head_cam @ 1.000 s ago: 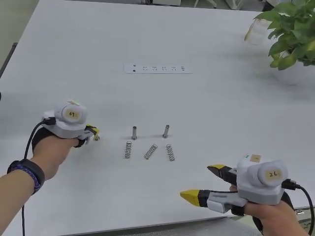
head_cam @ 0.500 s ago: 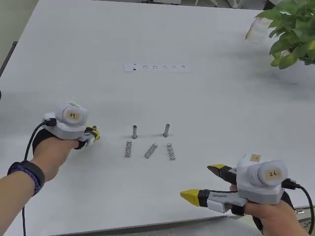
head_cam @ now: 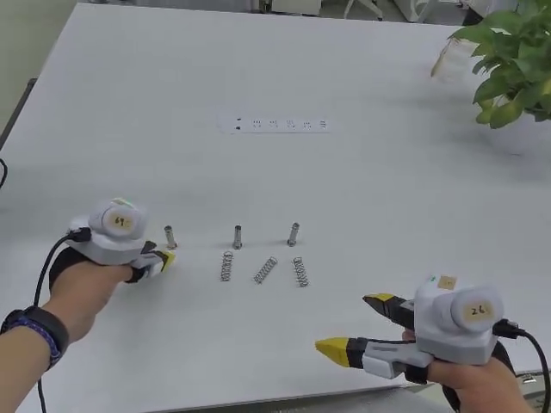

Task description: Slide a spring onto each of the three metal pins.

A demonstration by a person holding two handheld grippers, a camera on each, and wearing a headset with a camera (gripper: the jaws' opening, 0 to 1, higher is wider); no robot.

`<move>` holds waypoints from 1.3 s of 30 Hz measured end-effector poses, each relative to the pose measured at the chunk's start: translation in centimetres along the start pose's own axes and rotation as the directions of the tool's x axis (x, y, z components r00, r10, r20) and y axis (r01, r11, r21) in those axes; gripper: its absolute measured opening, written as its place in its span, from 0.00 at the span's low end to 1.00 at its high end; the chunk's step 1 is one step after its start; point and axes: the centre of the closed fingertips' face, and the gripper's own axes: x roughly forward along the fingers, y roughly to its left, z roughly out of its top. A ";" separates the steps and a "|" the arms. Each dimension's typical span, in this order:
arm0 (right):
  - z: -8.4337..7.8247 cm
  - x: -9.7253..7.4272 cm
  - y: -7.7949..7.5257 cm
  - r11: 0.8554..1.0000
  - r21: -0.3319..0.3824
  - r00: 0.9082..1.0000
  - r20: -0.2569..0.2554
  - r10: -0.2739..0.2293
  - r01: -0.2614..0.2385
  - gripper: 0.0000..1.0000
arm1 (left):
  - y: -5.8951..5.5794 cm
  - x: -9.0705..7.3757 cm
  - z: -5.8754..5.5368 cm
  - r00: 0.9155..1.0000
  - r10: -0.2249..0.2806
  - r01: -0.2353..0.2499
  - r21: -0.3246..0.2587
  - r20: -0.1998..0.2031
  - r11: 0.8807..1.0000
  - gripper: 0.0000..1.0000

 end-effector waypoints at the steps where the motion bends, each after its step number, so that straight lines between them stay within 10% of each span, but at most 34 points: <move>1: 0.0 0.0 0.0 1.000 -0.001 1.000 0.001 0.001 -0.001 0.72 | -0.1 -0.2 -0.4 1.000 -0.003 0.003 0.001 -0.007 1.000 0.16; 19: 0.1 0.3 0.3 1.000 -0.009 1.000 0.000 0.016 -0.016 0.72 | -1.6 -2.9 -4.1 1.000 -0.021 0.020 -0.044 -0.009 0.999 0.24; 39: 0.2 0.8 -0.1 1.000 -0.014 1.000 0.000 0.023 -0.023 0.72 | -2.3 -6.0 -4.4 0.998 -0.034 0.038 -0.071 0.054 0.997 0.35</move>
